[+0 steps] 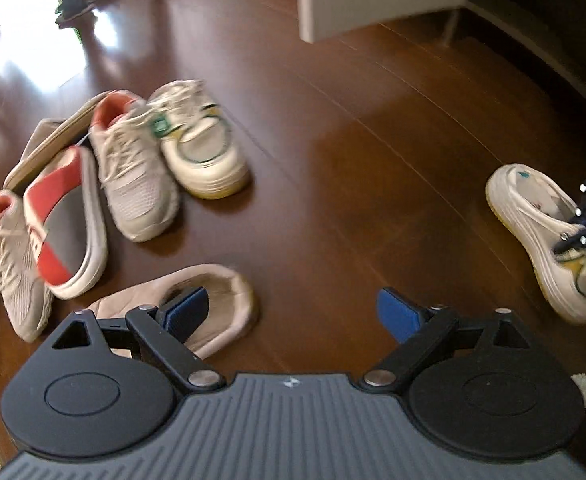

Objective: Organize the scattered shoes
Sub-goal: 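Carry the white sneaker to the floor by the cabinet and lower it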

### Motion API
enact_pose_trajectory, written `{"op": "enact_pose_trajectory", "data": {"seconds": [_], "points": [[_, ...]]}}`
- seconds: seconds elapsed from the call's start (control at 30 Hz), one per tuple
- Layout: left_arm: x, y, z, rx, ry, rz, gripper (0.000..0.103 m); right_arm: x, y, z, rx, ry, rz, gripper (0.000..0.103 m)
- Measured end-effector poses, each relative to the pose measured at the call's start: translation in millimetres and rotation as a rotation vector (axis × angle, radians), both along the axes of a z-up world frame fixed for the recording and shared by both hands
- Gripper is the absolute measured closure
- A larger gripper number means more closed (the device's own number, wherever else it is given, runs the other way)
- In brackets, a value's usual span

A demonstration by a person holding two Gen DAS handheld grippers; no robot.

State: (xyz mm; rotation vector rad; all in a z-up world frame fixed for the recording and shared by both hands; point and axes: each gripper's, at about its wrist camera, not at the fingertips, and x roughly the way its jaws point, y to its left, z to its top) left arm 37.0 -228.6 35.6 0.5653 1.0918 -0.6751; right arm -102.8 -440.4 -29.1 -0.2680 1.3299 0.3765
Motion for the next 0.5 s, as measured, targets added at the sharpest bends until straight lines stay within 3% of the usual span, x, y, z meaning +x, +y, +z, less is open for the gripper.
{"op": "enact_pose_trajectory", "data": {"seconds": [0.03, 0.07, 0.13, 0.17, 0.2, 0.23, 0.33, 0.43, 0.47, 0.5], "points": [[-2.9, -8.8, 1.1, 0.02, -0.004, -0.014, 0.009, -7.7, -6.7, -4.0, 0.004, -0.033, -0.021, 0.089], [-5.2, -16.8, 1.7, 0.039, -0.007, -0.026, 0.009, -11.2, -9.3, -4.6, 0.006, -0.053, -0.036, 0.079], [-9.0, -32.4, 1.9, 0.063, -0.007, -0.047, 0.009, -31.2, -17.9, 5.6, -0.002, -0.206, -0.233, 0.024], [-12.3, -39.6, 2.5, 0.069, -0.003, -0.054, 0.009, -42.5, -22.8, 11.4, -0.007, -0.293, -0.345, 0.021], [-12.6, -44.8, 2.0, 0.07, 0.004, -0.056, 0.009, -50.4, -25.2, 11.7, 0.007, -0.322, -0.429, 0.019], [-12.5, -49.9, 1.5, 0.071, 0.011, -0.058, 0.009, -56.9, -26.7, 9.8, 0.029, -0.328, -0.502, 0.011], [-14.7, -67.3, 1.6, 0.068, 0.031, -0.057, 0.009, -76.3, -31.0, 4.0, 0.096, -0.344, -0.72, 0.011], [-17.6, -79.0, 3.5, 0.072, 0.024, -0.041, 0.009, -76.5, -32.6, -19.8, 0.097, -0.318, -0.796, 0.009], [-18.8, -81.5, 4.6, 0.075, 0.022, -0.035, 0.009, -75.9, -33.0, -28.4, 0.096, -0.308, -0.816, 0.012], [-20.0, -82.5, 6.6, 0.079, 0.02, -0.035, 0.009, -71.6, -29.5, -36.0, 0.042, -0.313, -0.803, 0.021]]}}
